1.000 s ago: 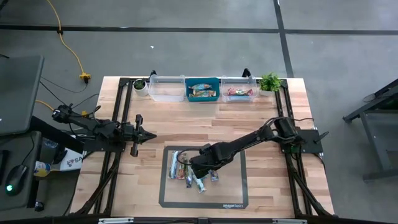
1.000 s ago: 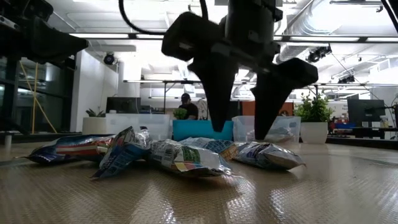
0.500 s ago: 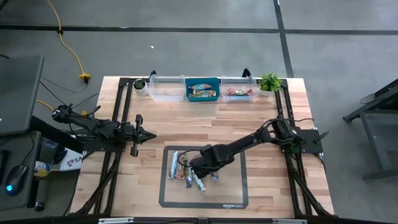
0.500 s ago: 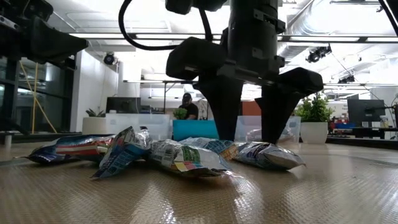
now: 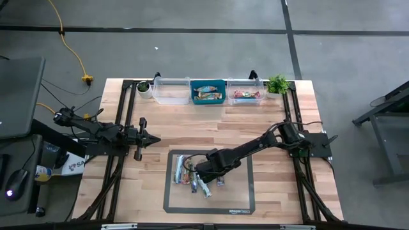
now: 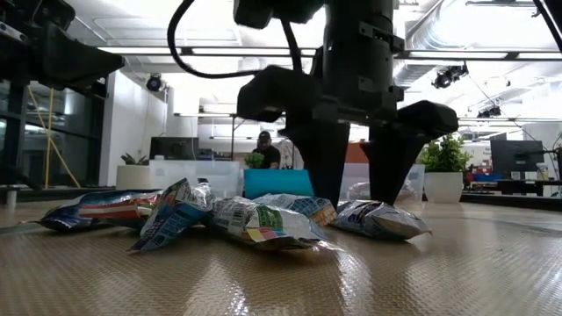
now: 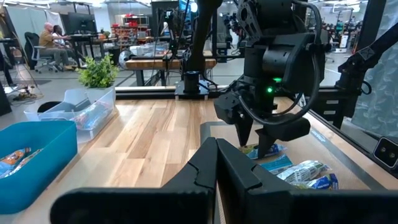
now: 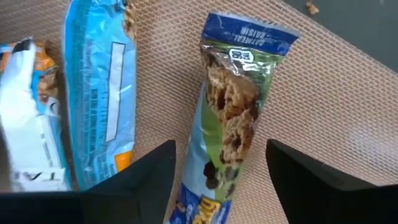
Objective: Pick and place Granola Bars by type
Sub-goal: Put the blue granola bar into the left transparent bin
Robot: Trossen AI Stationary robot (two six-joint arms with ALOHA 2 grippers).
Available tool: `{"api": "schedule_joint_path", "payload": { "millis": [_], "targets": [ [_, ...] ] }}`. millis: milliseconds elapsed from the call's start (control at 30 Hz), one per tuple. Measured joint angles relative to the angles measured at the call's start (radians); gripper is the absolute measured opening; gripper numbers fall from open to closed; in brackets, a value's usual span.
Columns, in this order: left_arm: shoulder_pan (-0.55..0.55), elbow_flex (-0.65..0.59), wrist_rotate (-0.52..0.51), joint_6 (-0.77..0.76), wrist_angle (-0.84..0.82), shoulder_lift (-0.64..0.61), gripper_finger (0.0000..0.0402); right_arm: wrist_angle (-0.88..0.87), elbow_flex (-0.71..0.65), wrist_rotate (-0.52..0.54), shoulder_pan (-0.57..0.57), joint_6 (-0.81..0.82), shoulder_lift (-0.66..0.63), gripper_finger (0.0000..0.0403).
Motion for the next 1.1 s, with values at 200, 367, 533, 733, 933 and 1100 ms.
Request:
{"api": "schedule_joint_path", "payload": {
  "millis": [200,367,533,733,933,1100],
  "targets": [
    [0.0,0.0,0.0,0.0,0.0,0.0,0.0001,0.011,0.0,-0.002,-0.001,0.0,0.011,0.0225],
    [0.0,0.0,0.0,0.0,0.0,0.0,0.0001,0.01,0.0,0.001,-0.001,0.0,0.012,0.0213],
    [0.0,0.0,0.0,0.0,0.0,0.0,0.0001,0.011,0.0,0.0,-0.002,0.0,0.013,0.0193],
    [0.0,0.0,0.0,0.0,0.0,0.0,0.0001,0.013,0.0,-0.001,-0.002,0.0,0.013,0.0166],
    [0.0,0.0,0.0,0.0,0.0,0.0,0.0001,0.018,0.0,-0.002,-0.002,0.0,0.013,0.0137],
    [0.0,0.0,0.0,0.0,0.0,0.0,0.0001,0.028,0.0,-0.003,-0.002,0.0,0.013,0.012]
  ]
}}
